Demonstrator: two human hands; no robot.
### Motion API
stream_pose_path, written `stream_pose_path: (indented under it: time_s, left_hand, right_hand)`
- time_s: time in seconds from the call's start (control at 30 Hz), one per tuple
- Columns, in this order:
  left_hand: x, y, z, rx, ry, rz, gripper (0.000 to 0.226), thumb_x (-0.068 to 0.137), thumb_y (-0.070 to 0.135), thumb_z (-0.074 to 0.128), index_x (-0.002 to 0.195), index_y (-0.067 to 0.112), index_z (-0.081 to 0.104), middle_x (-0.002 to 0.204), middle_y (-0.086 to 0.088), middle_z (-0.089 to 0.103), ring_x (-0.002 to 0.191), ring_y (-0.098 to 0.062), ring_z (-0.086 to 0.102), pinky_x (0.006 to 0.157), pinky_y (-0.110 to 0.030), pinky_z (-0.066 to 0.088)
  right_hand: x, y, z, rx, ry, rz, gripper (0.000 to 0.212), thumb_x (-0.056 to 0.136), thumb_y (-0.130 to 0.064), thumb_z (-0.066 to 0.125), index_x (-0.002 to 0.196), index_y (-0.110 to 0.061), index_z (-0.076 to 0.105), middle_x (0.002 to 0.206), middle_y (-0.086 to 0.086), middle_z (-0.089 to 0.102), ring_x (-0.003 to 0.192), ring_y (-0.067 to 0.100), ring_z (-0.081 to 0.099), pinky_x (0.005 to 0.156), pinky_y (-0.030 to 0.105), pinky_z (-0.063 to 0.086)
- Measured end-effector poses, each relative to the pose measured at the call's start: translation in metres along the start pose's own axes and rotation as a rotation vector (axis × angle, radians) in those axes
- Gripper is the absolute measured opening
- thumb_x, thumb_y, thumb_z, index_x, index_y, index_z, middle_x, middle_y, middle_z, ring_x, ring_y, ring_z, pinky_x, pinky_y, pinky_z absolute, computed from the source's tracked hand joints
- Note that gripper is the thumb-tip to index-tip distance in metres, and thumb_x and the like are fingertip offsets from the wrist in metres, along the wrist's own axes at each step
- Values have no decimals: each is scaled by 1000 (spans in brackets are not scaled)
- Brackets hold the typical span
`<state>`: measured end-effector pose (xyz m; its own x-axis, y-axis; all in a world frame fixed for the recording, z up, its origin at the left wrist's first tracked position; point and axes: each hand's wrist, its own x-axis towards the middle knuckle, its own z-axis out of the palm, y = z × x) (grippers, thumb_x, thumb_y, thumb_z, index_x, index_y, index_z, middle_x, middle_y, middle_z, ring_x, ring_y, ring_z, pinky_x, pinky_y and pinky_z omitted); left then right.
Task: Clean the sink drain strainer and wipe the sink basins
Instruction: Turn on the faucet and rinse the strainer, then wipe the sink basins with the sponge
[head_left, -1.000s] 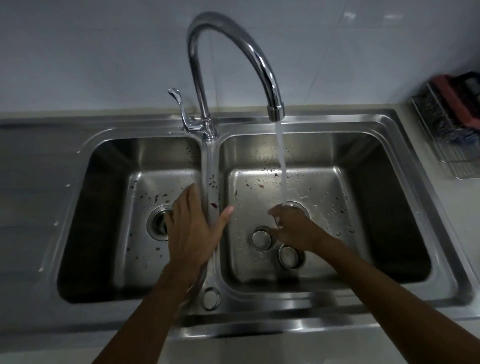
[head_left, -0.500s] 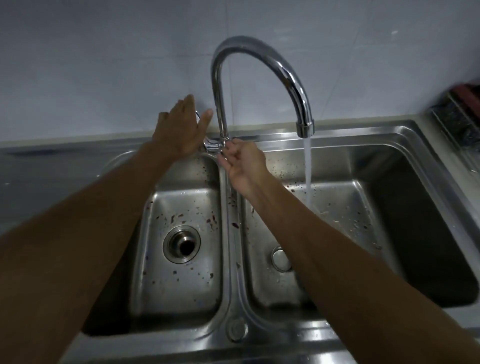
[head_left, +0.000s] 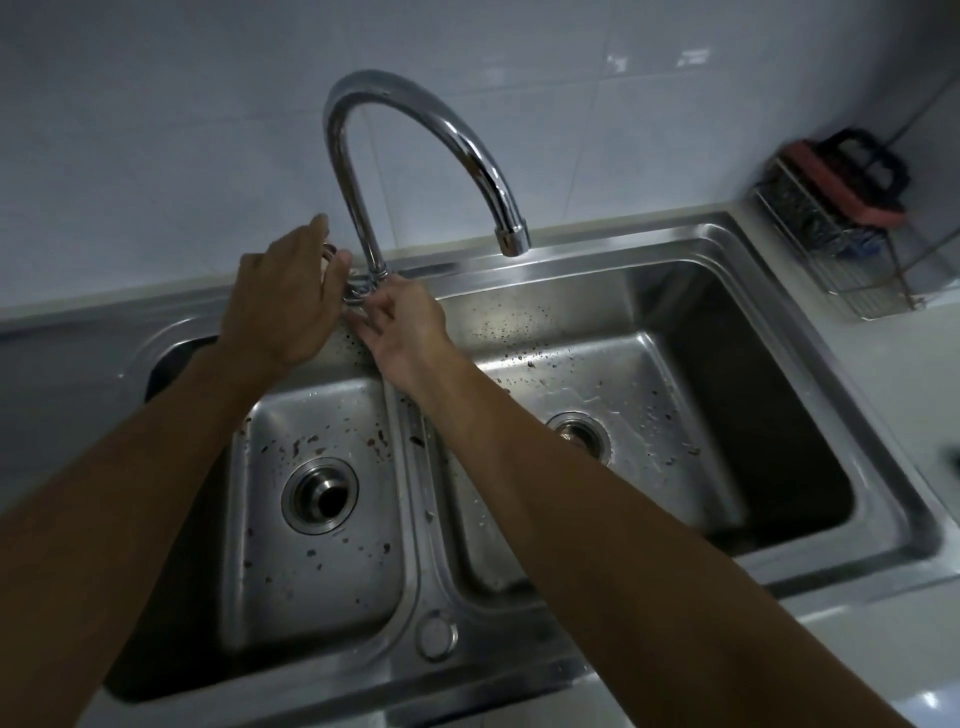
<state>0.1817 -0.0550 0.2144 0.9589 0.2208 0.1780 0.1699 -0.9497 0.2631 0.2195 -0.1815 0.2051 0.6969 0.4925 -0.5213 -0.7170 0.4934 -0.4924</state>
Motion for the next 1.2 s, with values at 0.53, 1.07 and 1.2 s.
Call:
stream_pose_path:
  time_s: [0.53, 1.07, 1.2]
  left_hand:
    - [-118, 46, 1, -113, 82, -182, 73, 104, 63, 32, 158, 15, 27, 163, -17, 35, 149, -36, 35, 115, -66, 30]
    - [-134, 318, 112, -207, -214, 28, 78, 99, 66, 35, 160, 17, 33, 165, -10, 36, 150, -30, 35, 118, -51, 29]
    - [-135, 425, 147, -203, -259, 212, 75, 102, 64, 39, 159, 16, 36, 164, -10, 38, 148, -28, 39, 114, -48, 35]
  right_hand:
    - [-71, 5, -42, -686, 161, -550, 33, 101, -30, 53, 133, -25, 57, 114, -12, 63, 93, -9, 58, 70, 10, 46]
    - [-217, -187, -305, -2044, 498, -503, 49, 104, -39, 47, 149, -18, 43, 145, 8, 54, 129, 29, 54, 105, 46, 47]
    - [-278, -253, -398, -2123, 656, -404, 50, 105, -38, 46, 151, -20, 41, 152, 6, 50, 137, 31, 47, 111, 47, 43]
